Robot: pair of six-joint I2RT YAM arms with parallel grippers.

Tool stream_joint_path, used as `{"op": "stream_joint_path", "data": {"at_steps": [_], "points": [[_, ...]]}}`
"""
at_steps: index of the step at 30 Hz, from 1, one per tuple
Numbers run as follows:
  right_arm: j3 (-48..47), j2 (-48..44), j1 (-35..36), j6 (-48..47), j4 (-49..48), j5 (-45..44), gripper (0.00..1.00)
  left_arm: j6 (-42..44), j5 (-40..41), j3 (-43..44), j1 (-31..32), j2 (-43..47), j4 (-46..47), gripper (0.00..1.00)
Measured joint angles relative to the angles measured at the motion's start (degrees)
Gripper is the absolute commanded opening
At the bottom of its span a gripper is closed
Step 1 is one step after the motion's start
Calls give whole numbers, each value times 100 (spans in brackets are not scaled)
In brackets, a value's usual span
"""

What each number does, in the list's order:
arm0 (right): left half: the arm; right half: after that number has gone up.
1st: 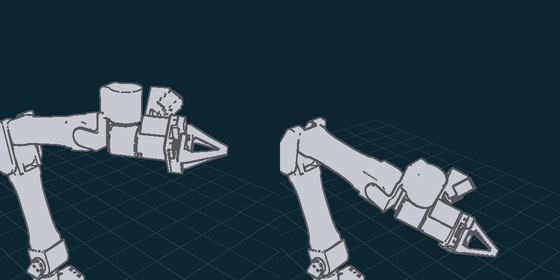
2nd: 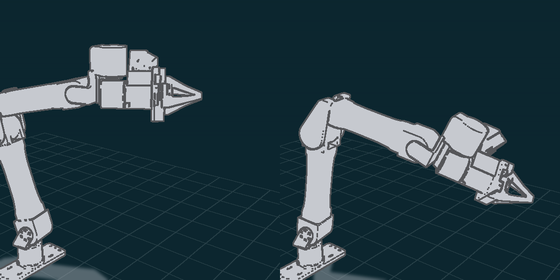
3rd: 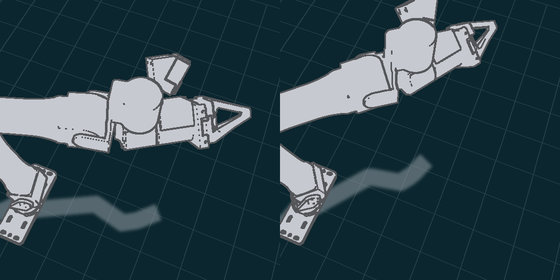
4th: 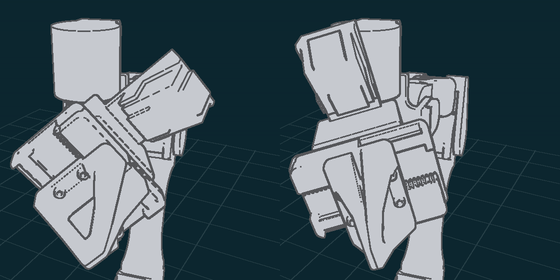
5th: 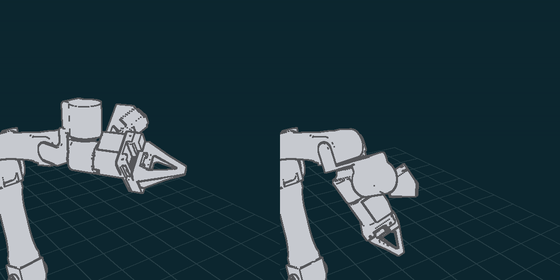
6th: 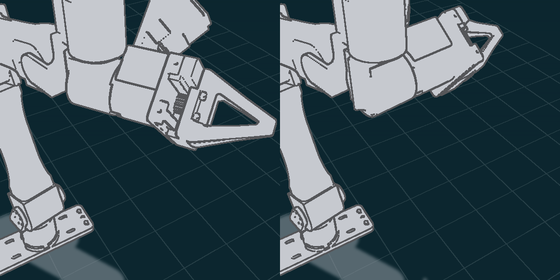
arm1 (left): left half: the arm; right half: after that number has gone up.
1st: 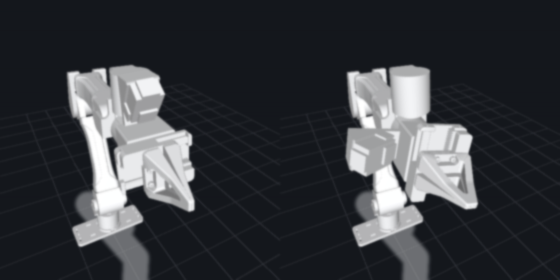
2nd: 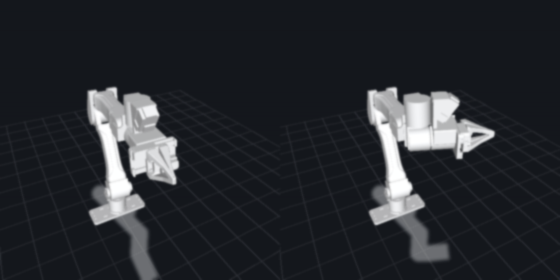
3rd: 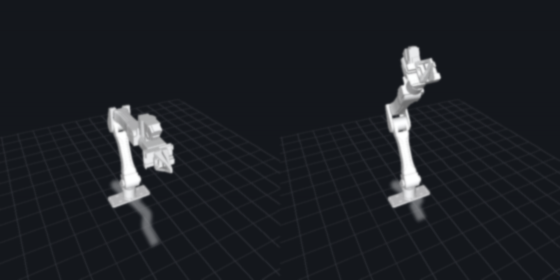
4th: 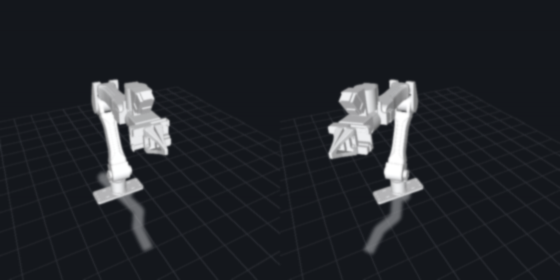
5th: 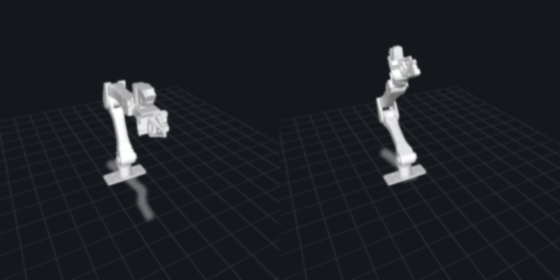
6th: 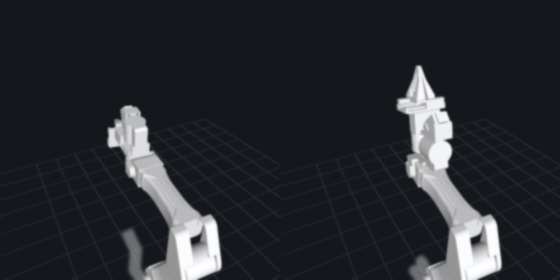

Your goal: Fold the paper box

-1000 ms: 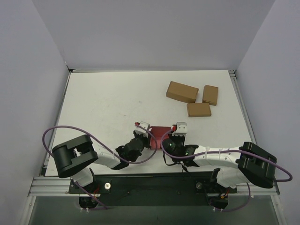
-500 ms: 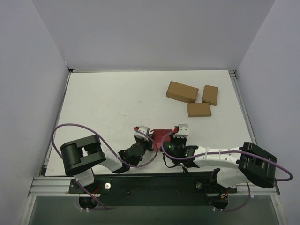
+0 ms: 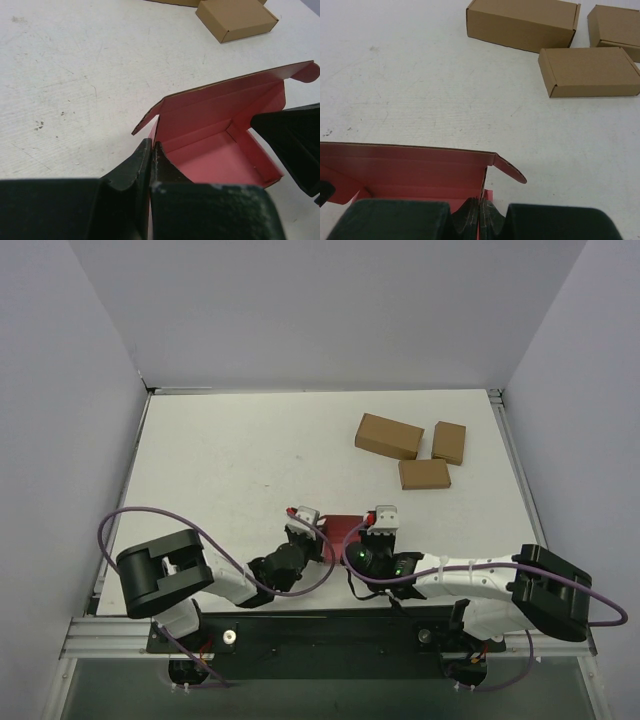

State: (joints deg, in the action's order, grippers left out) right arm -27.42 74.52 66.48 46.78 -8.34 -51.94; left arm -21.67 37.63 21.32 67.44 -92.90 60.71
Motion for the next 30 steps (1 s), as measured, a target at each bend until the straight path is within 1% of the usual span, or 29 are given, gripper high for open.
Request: {"op": "stream_joint_path", "data": {"at_steps": [6, 10, 11, 19, 26, 27, 29, 30], "points": [[153, 4, -24, -925, -1049, 358, 0, 286, -369, -15, -476, 466, -479, 0], [175, 173, -94, -1399, -1705, 505, 0, 463, -645, -66, -796, 632, -542, 0], [212, 326, -168, -1613, -2079, 581, 0, 573, -750, -101, -892, 654, -542, 0], [278, 680, -234, -1755, -2673, 560, 0, 496, -833, -284, -949, 490, -278, 0], [328, 673, -232, -1499, -2636, 461, 1, 339, -841, -354, -949, 227, 219, 0], [326, 658, -227, -1440, -2588, 446, 5, 334, -846, -363, -949, 210, 258, 0], [315, 597, -221, -1309, -2448, 437, 12, 339, -879, -382, -946, 208, 297, 0], [310, 542, -214, -1231, -2345, 446, 18, 345, -892, -387, -944, 208, 304, 0]]}}
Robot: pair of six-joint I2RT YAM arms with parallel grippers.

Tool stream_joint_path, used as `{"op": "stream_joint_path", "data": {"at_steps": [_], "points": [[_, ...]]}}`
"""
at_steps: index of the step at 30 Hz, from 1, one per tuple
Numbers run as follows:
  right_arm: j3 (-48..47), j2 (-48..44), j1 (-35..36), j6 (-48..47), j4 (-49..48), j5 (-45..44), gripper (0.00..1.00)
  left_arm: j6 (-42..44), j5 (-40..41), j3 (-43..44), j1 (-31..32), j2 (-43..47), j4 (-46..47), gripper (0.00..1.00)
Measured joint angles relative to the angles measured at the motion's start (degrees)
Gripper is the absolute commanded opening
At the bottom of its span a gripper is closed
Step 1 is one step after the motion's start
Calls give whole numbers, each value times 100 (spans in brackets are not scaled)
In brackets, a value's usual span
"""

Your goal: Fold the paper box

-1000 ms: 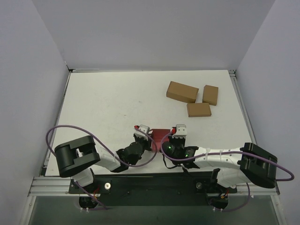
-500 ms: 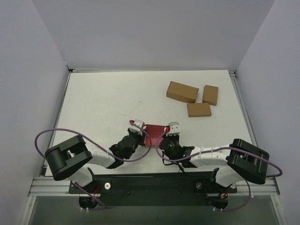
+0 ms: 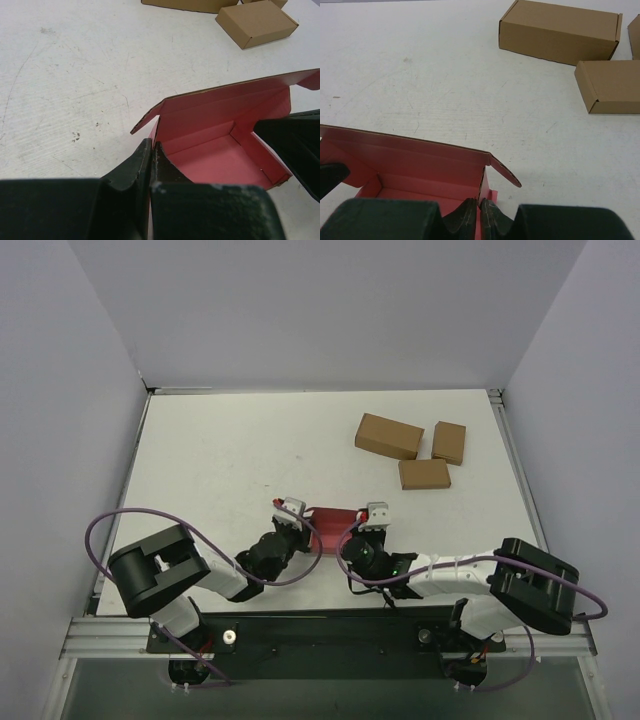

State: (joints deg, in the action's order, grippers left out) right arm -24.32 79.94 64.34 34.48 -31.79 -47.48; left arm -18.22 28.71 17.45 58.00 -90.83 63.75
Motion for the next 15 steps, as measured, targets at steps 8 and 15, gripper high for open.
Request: {"op": "stream_joint_path", "data": {"at_steps": [8, 15], "points": [[-101, -785, 151, 538, 1154, 334, 56, 269, -264, 0, 79, 118, -96, 0], [-219, -1902, 247, 1038, 2492, 413, 70, 905, -800, 4, 105, 249, -229, 0]]}}
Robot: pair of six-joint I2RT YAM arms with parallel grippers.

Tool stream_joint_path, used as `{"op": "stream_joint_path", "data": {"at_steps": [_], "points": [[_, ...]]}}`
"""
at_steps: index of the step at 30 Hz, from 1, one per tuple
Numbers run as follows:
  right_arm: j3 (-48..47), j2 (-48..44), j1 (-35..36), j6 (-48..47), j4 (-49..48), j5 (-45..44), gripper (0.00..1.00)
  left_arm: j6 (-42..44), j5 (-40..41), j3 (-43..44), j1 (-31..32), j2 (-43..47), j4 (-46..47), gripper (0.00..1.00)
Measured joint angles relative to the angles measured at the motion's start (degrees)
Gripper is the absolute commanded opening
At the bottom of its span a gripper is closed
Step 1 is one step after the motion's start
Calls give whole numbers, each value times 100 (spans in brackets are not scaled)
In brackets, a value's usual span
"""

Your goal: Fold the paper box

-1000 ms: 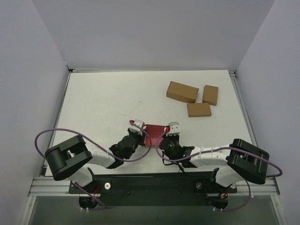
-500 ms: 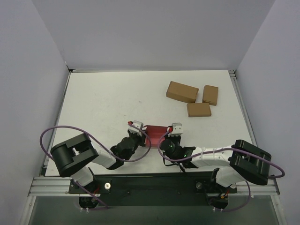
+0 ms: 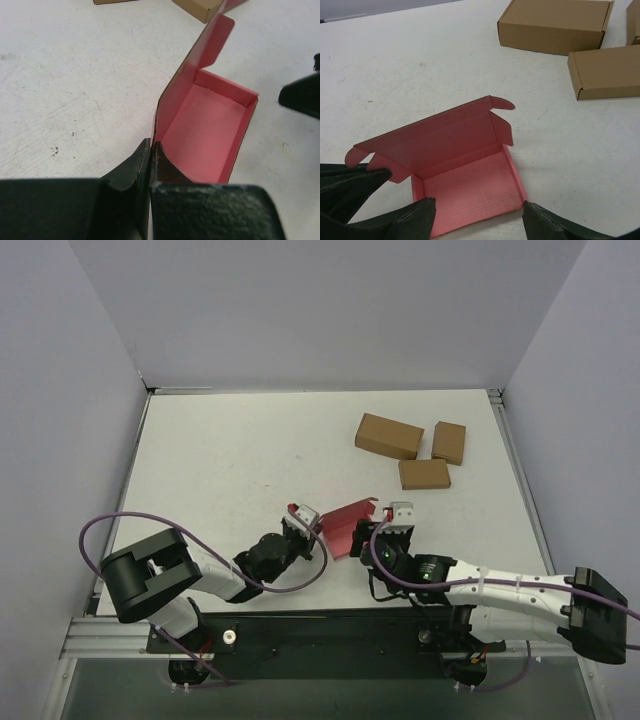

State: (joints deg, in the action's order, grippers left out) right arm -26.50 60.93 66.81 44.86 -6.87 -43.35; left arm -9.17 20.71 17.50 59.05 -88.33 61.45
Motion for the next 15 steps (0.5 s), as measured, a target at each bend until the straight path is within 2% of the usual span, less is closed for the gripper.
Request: {"op": "stream_joint_path", "data": {"at_steps": [7, 10, 13, 15], "points": [[-260, -1228, -149, -216, 1259, 289, 75, 417, -684, 13, -72, 153, -254, 0], [-660, -1355, -931, -761, 1637, 1145, 76, 538, -1056, 13, -164, 232, -361, 0], [-1233, -1228, -1945, -1438, 2022, 2378, 72, 632, -1425, 31, -302, 376, -573, 0], [-1631, -970, -2350, -1891, 2306, 2962, 71, 695, -1663, 44, -409, 516, -752, 0]]}}
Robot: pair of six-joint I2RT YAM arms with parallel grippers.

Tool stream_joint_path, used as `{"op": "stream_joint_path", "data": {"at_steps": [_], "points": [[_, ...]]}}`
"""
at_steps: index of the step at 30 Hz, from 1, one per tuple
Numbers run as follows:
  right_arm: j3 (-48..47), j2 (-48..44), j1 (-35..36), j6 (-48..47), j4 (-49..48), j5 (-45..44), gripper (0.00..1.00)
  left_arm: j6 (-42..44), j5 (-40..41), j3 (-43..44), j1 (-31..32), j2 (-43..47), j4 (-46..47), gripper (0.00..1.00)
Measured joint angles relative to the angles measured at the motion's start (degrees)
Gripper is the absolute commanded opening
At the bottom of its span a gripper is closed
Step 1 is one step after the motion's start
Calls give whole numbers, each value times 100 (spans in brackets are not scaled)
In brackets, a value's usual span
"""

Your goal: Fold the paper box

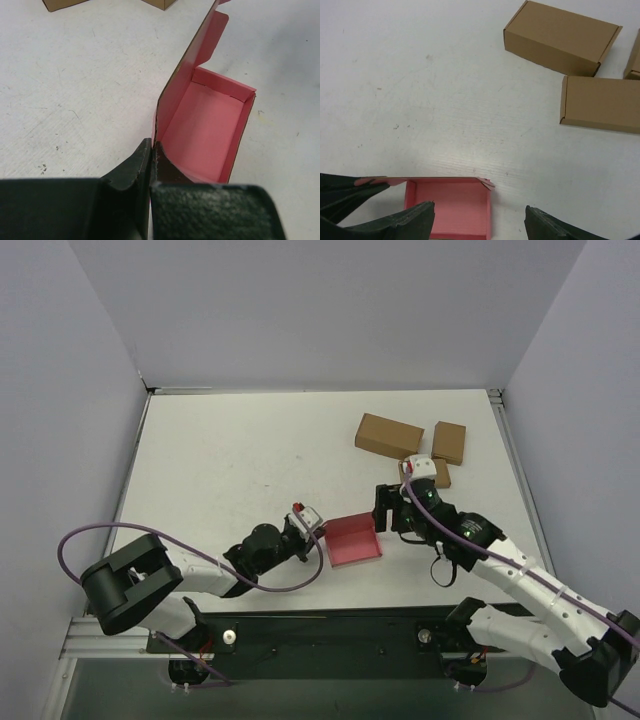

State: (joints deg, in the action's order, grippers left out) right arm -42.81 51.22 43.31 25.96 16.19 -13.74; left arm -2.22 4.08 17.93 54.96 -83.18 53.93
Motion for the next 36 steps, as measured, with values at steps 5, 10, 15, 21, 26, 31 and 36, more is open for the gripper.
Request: {"op": "stream_joint_path", "data": {"at_steps": [5, 10, 15, 21, 26, 31, 36], "points": [[-350, 608, -203, -813, 358, 846, 70, 81, -511, 55, -236, 273, -415, 0], [-348, 927, -210, -1211, 452, 1161, 68, 240, -909, 127, -343, 389, -743, 0], [-280, 1283, -243, -1515, 256, 1145, 66, 358, -1165, 188, -417, 470, -973, 0], [-122, 1644, -365, -1845, -92, 1054, 63, 444, -1399, 192, -570, 533, -1115, 0], [-33, 1803, -505, -2035, -450, 1104, 52, 468, -1543, 195, -680, 584, -1200, 0], [-15, 2044, -533, -2133, -778, 1244, 34, 490, -1635, 195, -748, 592, -1224, 0], [11, 2192, -535, -2151, -927, 1469, 10, 505, -1650, 195, -774, 592, -1250, 0]]}}
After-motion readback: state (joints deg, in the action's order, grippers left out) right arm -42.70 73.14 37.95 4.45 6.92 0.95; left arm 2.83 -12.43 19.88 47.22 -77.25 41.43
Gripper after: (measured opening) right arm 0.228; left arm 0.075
